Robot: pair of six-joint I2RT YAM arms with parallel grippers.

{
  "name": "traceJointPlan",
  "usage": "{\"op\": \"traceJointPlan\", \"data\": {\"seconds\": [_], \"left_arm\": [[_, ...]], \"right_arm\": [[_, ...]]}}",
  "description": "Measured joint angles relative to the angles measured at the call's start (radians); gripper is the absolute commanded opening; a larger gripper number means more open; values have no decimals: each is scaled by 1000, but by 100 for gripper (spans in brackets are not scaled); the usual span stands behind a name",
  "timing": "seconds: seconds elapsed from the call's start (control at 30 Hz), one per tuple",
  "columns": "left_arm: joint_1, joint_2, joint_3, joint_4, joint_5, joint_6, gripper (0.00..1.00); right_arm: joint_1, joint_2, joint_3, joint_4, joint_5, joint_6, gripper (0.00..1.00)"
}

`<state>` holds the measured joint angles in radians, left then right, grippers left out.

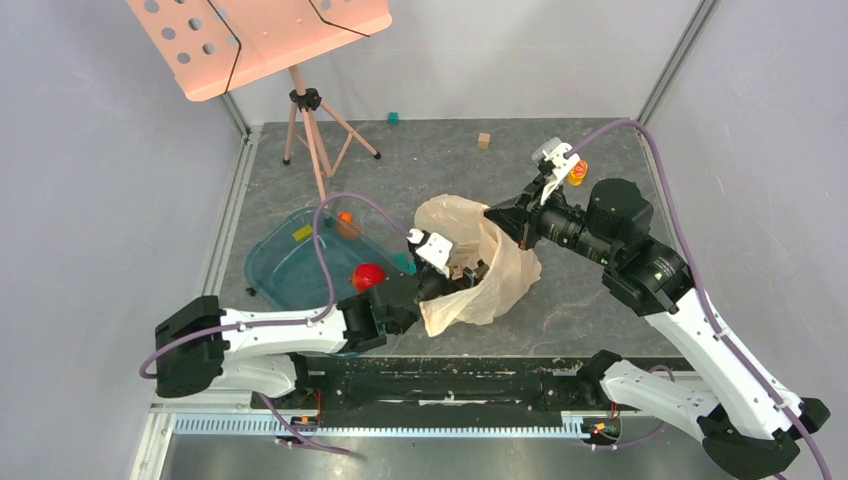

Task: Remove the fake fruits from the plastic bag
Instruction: Adjust the plastic bag at the center of the board.

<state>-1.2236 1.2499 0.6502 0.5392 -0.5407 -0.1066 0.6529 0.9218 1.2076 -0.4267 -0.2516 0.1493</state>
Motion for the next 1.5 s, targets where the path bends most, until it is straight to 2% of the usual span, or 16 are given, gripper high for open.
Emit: {"op": "traceJointPlan", "data": {"seconds": [0.27,0.63,0.77,0.87,1.0,1.23,1.33,1.5], "left_arm": [[-89,34,-2,220,-15,35,100],[-96,273,137,339,-246,177,99],[-98,312,176,370,-359,231,87],[-98,370,210,476,-457,336,75],[-98,458,232,655,-529,517,46],[-98,432,198,770,-581,692,18],[-98,331,153,700,-587,690,12],[-92,30,134,299,-487,523,12]], "right_arm": [[0,-2,-24,5,-18,12,0],[0,-2,-26,7,-55,42,0],[0,-6,-26,8,-60,49,0],[0,-10,-26,8,-63,56,0],[0,-18,-26,7,-63,61,0],[0,-36,-39,10,-34,60,0],[0,-38,-50,8,-2,60,0],[0,-36,-66,5,60,56,0]]}}
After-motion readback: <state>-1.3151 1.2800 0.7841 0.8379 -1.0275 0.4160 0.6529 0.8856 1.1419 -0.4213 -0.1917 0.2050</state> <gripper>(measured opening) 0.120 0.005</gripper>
